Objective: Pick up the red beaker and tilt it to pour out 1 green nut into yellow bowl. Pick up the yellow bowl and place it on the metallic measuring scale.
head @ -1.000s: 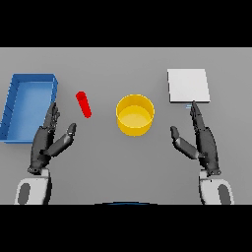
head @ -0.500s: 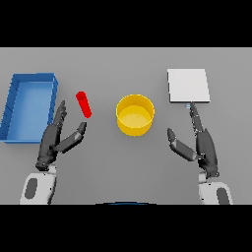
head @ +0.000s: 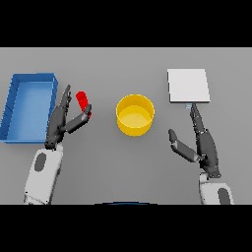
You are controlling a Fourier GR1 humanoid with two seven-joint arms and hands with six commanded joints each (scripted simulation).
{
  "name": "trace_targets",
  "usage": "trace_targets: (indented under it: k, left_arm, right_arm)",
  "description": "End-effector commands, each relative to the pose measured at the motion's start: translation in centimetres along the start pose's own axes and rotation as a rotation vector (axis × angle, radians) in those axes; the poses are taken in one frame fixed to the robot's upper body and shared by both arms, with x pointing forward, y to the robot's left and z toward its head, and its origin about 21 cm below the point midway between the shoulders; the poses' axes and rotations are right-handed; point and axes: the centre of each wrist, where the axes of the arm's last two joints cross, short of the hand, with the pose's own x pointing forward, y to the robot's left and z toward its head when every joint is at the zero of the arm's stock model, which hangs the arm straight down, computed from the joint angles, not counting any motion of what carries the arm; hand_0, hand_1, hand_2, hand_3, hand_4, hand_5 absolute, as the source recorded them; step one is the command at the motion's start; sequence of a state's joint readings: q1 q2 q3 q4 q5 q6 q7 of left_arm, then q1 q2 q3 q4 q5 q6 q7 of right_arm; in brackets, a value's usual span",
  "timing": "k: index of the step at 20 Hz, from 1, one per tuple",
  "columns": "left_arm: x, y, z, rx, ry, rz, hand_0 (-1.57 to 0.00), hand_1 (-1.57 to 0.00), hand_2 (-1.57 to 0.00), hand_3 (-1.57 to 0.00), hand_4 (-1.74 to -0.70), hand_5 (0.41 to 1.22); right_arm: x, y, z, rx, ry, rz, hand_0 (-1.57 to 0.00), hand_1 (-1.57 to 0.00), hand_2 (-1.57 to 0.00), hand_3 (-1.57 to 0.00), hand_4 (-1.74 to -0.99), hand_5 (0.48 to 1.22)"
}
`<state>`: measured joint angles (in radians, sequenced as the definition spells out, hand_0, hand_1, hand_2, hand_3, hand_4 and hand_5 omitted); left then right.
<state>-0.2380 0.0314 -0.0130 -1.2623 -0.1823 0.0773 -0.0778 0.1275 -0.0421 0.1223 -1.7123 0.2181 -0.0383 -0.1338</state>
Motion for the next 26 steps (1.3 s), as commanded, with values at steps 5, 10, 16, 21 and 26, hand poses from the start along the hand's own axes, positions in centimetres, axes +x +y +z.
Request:
trace_targets:
  k: [5,10,16,21,26]
  left_arm:
    - [-1.1,-0.9,-2.1,-0.010,-0.012,-0.011,0.00,0.00,0.00,0.00,-1.21,0.636]
    - [-0.9,-2.3,-4.4,-0.010,-0.034,-0.048,0.00,0.00,0.00,0.00,-1.26,0.664]
    - [-1.1,-2.8,-5.7,0.006,-0.066,-0.056,0.00,-0.02,-0.04,0.00,-1.30,0.715]
    - [-1.3,-4.1,-6.2,0.029,-0.109,-0.038,-0.93,-0.95,-0.95,-0.76,-1.53,0.990]
    - [-1.2,-4.4,-6.3,0.042,-0.116,-0.005,-1.36,-1.37,-1.37,-1.28,-1.63,1.125]
  right_arm:
    - [0.2,0.2,-0.4,0.013,0.018,0.005,0.00,0.00,0.00,0.00,-1.247,0.673]
    - [0.0,-0.4,-0.2,0.005,0.017,-0.007,0.00,0.00,0.00,0.00,-1.264,0.690]
    - [0.5,0.0,0.0,0.006,0.001,-0.002,0.00,0.00,0.00,0.00,-1.259,0.691]
    - [0.4,0.2,0.1,0.007,-0.001,0.022,0.00,0.00,0.00,0.00,-1.241,0.695]
    - [0.2,0.0,-0.3,-0.003,0.016,0.009,0.00,0.00,0.00,0.00,-1.219,0.680]
